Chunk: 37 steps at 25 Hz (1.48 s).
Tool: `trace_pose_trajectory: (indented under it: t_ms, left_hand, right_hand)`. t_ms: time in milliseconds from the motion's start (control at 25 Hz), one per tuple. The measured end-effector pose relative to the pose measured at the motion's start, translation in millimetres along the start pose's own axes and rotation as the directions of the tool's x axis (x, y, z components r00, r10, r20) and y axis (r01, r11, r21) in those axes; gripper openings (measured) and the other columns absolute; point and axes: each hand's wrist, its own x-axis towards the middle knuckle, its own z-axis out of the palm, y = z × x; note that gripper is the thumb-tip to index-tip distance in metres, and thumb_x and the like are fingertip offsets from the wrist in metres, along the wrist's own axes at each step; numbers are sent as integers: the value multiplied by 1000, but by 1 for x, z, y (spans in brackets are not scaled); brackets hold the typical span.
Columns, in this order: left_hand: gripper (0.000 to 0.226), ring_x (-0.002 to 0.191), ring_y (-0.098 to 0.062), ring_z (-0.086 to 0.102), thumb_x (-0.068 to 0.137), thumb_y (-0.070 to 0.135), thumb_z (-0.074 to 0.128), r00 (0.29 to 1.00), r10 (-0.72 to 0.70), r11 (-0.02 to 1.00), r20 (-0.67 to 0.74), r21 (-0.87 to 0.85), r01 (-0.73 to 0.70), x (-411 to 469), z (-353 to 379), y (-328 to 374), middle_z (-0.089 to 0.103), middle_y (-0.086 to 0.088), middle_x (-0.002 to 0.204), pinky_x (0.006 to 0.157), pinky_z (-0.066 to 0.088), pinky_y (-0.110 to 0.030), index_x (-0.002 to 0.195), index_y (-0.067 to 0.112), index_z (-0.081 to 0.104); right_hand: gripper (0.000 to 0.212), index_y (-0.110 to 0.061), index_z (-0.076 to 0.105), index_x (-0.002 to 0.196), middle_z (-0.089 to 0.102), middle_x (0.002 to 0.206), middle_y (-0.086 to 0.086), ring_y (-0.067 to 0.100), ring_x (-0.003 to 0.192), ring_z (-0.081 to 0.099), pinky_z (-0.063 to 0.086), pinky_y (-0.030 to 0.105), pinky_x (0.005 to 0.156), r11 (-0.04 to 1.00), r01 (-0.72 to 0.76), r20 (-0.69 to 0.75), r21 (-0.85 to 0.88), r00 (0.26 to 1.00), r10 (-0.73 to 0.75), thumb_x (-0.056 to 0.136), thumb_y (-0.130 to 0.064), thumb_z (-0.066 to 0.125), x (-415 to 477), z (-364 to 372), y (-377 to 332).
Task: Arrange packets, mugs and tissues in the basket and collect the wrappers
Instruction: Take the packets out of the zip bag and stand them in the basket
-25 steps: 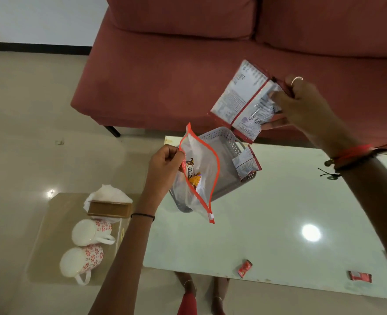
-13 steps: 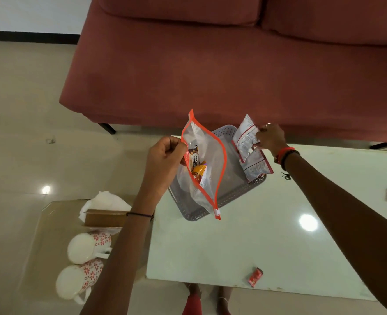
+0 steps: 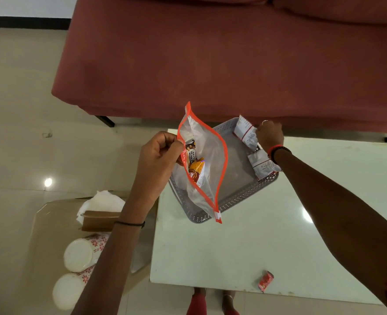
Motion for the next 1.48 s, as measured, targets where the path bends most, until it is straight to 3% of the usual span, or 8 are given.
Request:
trace_pose_trajectory:
  t_ms: [120, 440, 680, 880, 1000, 1160, 1360, 1480]
  left_hand:
    - [19, 61, 0, 63, 91, 14, 53, 1000, -10, 1000, 1, 1, 10, -1, -1, -1, 64, 2, 71, 61, 54, -12, 74, 21, 57]
    - [15, 64, -3, 65, 92, 16, 52, 999, -33, 999, 1, 8, 33, -6, 0, -6, 65, 0, 74, 64, 55, -13, 78, 16, 58]
    - [12, 73, -14, 64, 93, 15, 51, 999, -34, 999, -1, 22, 34, -7, -2, -11, 65, -2, 77, 65, 55, -15, 87, 9, 59]
    - [17, 68, -10, 65, 92, 15, 51, 1000, -25, 1000, 16, -1, 25, -12, -2, -8, 65, 0, 75, 63, 55, -12, 77, 20, 58]
    - [16, 67, -10, 64, 92, 14, 52, 1000, -29, 1000, 12, 2, 29, -17, 1, -7, 64, -3, 74, 64, 55, -16, 77, 14, 58]
    - [14, 64, -1, 62, 91, 16, 53, 1000, -23, 997, 8, 73, 22, -26, 7, -3, 62, 3, 72, 59, 50, -6, 79, 13, 57]
    - [11, 52, 2, 58, 89, 7, 53, 1000, -13, 998, 17, 54, 13, -44, 10, 7, 61, -2, 65, 54, 48, -7, 81, 3, 59]
    - [12, 57, -1, 58, 89, 9, 54, 1000, 17, 995, 13, 102, -18, -56, 12, 11, 61, -8, 68, 56, 49, -8, 82, 1, 59]
  right_hand:
    - [22, 6, 63, 104, 62, 112, 26, 41, 110, 54, 48, 47, 91, 984, -1, -28, -178, 1000, -4, 88, -4, 52, -3, 0, 7]
    - [28, 6, 61, 112, 65, 116, 23, 36, 109, 61, 50, 42, 96, 991, -118, 116, -63, 985, 125, 91, -12, 57, 6, -6, 13]
    - [32, 1, 59, 113, 62, 116, 22, 37, 115, 51, 45, 45, 94, 948, 22, 38, -319, 999, -10, 89, -20, 61, -2, -2, 9]
    - [36, 3, 60, 110, 61, 116, 22, 34, 110, 56, 46, 43, 95, 998, 32, 17, -56, 999, -31, 86, -24, 66, -14, -34, -11]
    - [19, 0, 66, 94, 69, 93, 10, 14, 80, 61, 50, 21, 72, 941, 209, -23, 266, 977, -211, 86, -17, 65, -54, -79, -50]
    - [7, -26, 73, 81, 66, 69, -14, -9, 55, 59, 43, 0, 51, 761, 473, 125, 444, 808, -575, 81, -19, 71, -149, -146, -90]
    - [24, -3, 69, 109, 71, 101, 9, 19, 88, 67, 49, 15, 76, 694, 698, 520, 177, 533, -668, 94, -6, 52, -205, -120, -120]
    - [29, 6, 59, 113, 63, 93, 17, 27, 86, 61, 40, 29, 79, 558, 830, 619, -1, 439, -652, 97, -3, 37, -211, -83, -123]
